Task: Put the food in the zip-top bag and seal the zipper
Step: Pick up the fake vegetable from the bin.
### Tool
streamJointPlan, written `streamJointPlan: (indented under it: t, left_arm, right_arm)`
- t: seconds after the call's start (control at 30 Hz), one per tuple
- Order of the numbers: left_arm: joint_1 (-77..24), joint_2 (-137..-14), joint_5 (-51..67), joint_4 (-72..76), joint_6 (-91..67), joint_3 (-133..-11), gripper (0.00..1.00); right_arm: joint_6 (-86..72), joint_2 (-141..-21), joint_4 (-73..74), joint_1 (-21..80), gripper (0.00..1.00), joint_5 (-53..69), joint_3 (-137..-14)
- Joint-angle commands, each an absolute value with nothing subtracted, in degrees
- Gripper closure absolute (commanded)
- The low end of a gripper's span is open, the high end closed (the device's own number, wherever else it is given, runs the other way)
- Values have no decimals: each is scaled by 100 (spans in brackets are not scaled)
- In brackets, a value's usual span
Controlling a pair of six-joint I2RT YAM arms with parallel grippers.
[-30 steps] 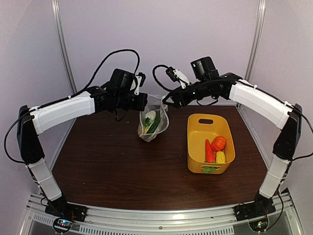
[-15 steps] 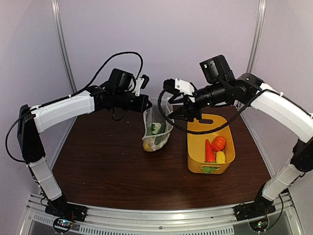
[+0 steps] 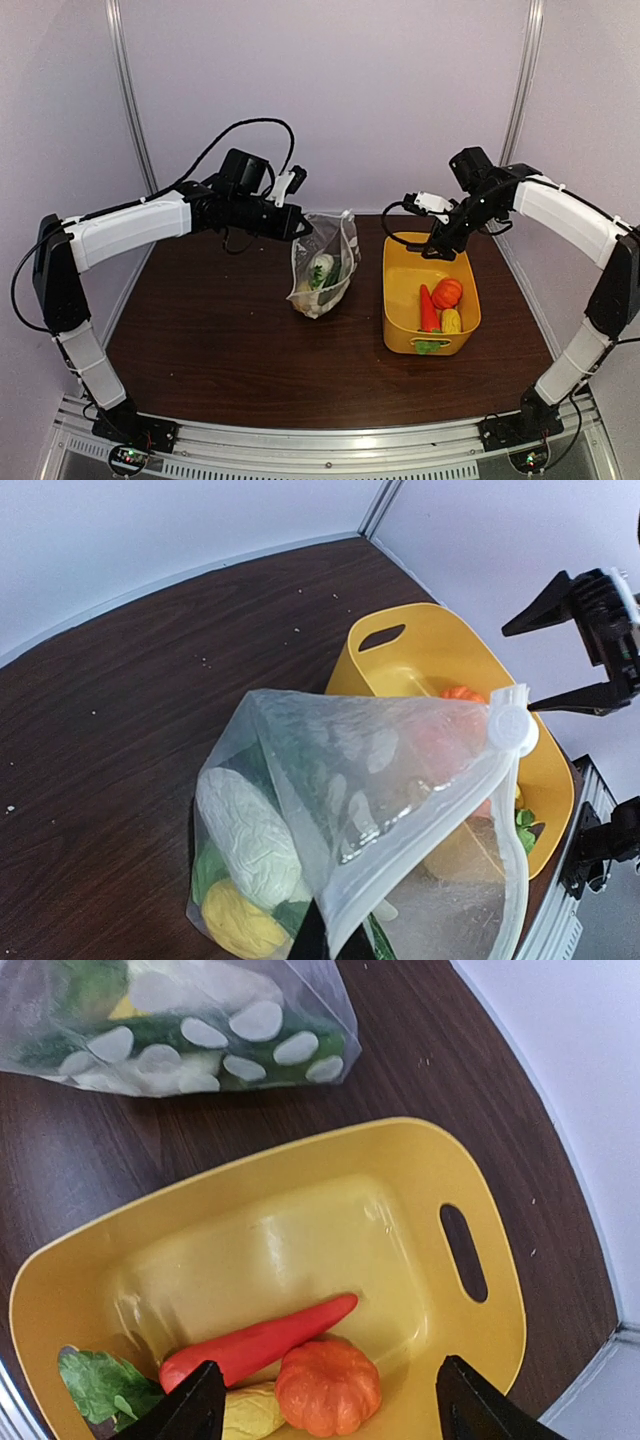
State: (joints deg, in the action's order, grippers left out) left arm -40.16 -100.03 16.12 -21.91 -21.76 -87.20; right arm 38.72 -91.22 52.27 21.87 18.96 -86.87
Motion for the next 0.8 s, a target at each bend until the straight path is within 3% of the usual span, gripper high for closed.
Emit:
streamJointPlan:
  t: [0.0,0.27,0.33,0.37,0.77]
  left_arm:
    - [-4008,-9809,1737,-2007,-2183,-8692,100]
    - [-4008,-9852,1758,-1980,-2175,-8675,100]
    - [-4008,-9862,1766,-1988,-2162,-8675,100]
    - [-4008,-9861,1776,-1986,-2162,-8675,100]
    - [-4003,-9844,1811,-1983,-2127,-8684,100]
  right_arm:
    - [3961,-9485,6208,2057,25,970,-8794]
    - [5208,-9753,6853,2048,15,310,-9332]
    - [5394,-9882,6892,2048,2,297,-9341]
    - [5490,-9983,6957,2048,1,285,-9364]
    - [5489,-10530,6506,2047,0,220,-8958]
